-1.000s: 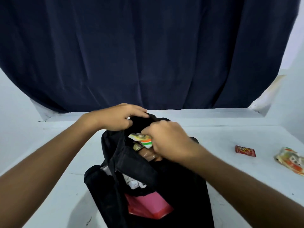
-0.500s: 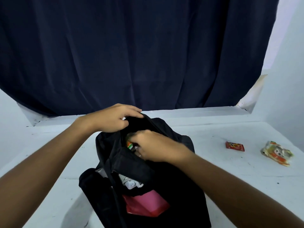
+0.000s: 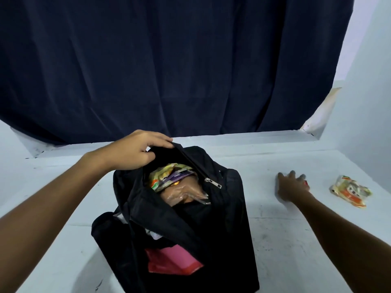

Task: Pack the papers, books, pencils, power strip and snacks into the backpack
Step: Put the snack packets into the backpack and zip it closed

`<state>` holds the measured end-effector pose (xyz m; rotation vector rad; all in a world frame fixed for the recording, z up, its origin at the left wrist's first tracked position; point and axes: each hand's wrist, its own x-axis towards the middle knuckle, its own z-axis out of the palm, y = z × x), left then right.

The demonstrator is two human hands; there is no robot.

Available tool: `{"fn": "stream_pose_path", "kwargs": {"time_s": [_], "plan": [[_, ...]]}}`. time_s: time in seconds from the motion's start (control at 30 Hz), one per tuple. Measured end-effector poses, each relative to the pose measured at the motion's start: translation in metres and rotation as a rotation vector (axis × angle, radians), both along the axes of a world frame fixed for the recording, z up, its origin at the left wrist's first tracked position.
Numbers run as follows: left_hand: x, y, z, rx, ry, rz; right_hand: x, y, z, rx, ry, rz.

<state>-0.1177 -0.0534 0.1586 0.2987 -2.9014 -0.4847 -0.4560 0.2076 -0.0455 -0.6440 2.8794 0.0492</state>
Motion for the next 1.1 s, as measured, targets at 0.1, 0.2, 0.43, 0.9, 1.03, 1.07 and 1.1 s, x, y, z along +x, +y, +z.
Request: {"fn": "stream_pose_path", "kwargs": {"time_s": [0.1,0.2,0.43,0.9,1.03,1.07,1.1], "plan": [[-0.001,0.003,-0.002,0.000,0.012,0.010,0.009,0.002,-0.008,0.052,0.109,-0.027],[-0.001,0.007,-0.002,0.009,0.017,0.027,0.016,-0.003,-0.005,0.093,0.244,0.083],[0.000,0.013,-0.003,0.024,0.001,0.051,0.080,-0.065,0.084,-0.528,0.131,0.274],[0.009,0.012,-0.002,-0.006,-0.063,0.041,0.254,-0.076,0.160,-0.456,0.340,1.065],[0.010,0.014,-0.004,-0.016,-0.054,0.060,0.256,-0.091,0.140,-0.262,0.499,0.914],[0.010,0.014,-0.004,-0.014,-0.048,0.058,0.255,-0.094,0.137,-0.245,0.491,0.929],[0.010,0.013,-0.005,-0.012,-0.047,0.057,0.253,-0.099,0.129,-0.246,0.500,0.926]]}}
